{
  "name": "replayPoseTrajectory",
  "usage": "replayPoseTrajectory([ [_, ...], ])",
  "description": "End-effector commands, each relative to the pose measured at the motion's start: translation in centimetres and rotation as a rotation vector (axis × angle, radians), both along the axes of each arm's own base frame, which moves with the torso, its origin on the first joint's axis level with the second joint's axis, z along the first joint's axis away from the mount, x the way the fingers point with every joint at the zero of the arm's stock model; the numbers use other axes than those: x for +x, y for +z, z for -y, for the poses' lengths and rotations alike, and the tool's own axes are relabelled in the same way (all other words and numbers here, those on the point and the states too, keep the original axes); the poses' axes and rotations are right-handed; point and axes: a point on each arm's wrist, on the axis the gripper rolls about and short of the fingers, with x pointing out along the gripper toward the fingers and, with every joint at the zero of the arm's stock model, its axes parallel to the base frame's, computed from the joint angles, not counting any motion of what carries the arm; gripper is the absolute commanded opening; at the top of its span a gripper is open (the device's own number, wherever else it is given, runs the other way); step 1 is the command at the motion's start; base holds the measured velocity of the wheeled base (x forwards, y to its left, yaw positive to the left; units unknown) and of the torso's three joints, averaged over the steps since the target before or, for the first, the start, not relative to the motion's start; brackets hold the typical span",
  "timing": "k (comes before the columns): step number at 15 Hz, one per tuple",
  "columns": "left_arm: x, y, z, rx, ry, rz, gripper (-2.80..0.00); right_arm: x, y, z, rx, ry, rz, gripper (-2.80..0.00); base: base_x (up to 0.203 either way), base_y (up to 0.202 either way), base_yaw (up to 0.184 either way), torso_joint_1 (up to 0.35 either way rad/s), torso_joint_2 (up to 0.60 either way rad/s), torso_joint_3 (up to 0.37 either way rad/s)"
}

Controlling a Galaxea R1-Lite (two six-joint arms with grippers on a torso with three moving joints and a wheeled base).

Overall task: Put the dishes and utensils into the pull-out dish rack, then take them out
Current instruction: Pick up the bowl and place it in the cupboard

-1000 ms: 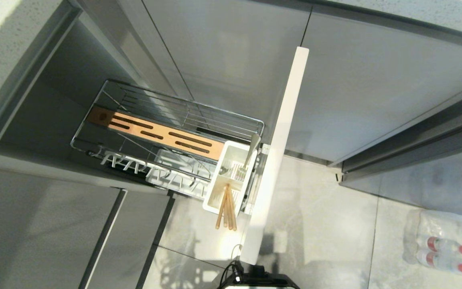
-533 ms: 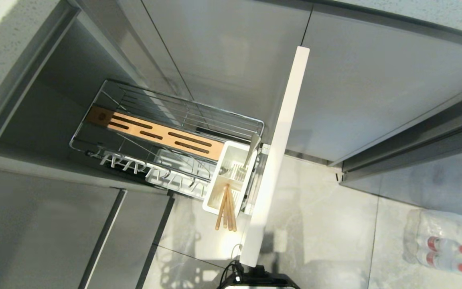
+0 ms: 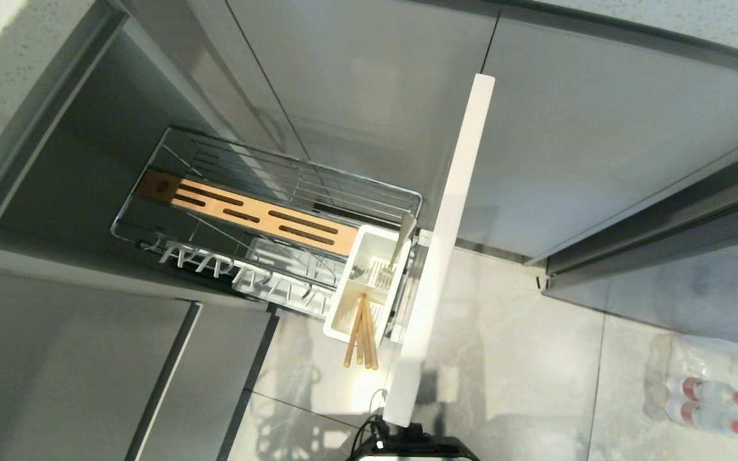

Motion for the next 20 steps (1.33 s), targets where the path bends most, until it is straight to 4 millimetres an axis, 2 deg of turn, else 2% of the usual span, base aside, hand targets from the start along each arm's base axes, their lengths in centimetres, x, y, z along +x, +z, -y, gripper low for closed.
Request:
replayPoseTrajectory([
  [1,-1.3,0.3,0.0,-0.006,-0.002,0.021,-2.80,0.0,0.0,0.0,0.001,0.000,-0.001,-2.80,0.000,0.000,0.000,0.000,0.00,0.000],
  [4,-1.6,0.0,0.0,-0.006,-0.001,0.004,-2.80,0.0,0.0,0.0,0.001,0.000,-0.001,-2.80,0.000,0.000,0.000,0.000,0.00,0.000],
  [5,-1.6,0.0,-0.1,-0.003,0.001,0.003,0.00,0.0,0.0,0.0,0.001,0.001,-0.001,-2.80,0.000,0.000,0.000,0.000,0.00,0.000],
  [20,0.6,-1.3,0.1,0.008,-0.001,-0.111,0.00,0.0,0.0,0.0,0.001,0.001,-0.001,-2.80,0.000,0.000,0.000,0.000,0.00,0.000],
])
